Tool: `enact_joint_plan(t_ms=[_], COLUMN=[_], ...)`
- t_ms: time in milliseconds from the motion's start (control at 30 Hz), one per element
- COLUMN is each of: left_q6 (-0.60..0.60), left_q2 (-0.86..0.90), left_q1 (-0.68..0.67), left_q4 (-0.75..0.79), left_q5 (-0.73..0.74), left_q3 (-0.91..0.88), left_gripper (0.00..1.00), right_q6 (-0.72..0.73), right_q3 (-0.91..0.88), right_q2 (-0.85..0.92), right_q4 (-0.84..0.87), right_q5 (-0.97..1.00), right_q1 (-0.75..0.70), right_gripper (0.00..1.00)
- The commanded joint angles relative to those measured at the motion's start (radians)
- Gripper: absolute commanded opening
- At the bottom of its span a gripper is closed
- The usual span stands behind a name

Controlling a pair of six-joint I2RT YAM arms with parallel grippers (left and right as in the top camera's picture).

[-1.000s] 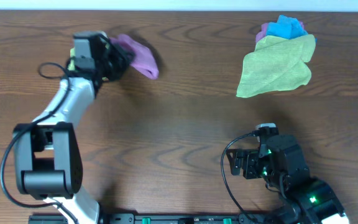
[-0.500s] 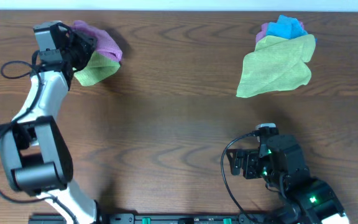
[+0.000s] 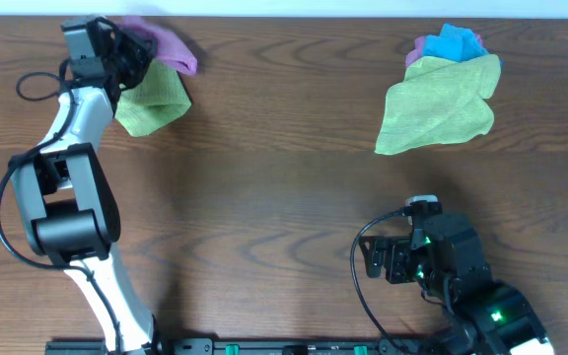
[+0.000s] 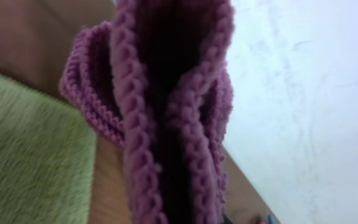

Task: Fold the cloth
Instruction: 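Carry the folded cloth left and place it on the green cloth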

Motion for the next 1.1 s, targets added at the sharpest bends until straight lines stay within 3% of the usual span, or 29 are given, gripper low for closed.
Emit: enact_joint_plan(t_ms=[0,567,1067], left_q6=[0.004,0.095,0.188], left_q2=[0.009,0.022,0.022], left_q1=[0.011,0.047,0.072], left_q4=[0.0,-0.214,-0.534], left_q5=[0.008,0.027,-0.038], left_q3=[0.039,0.04,0.038], left_gripper=[0.05,0.06,0.06], right_q6=[0.012,0.012,0.012], right_q3=[-0.006,-0.006,-0.006], right_q2=[-0.004,-0.004,-0.004], right_q4=[-0.002,-0.001,-0.001], right_q5=[0.01,0.011,0.011], right_q1=[-0.006,-0.006,-0.006], right_gripper=[0.99,0.99,0.99])
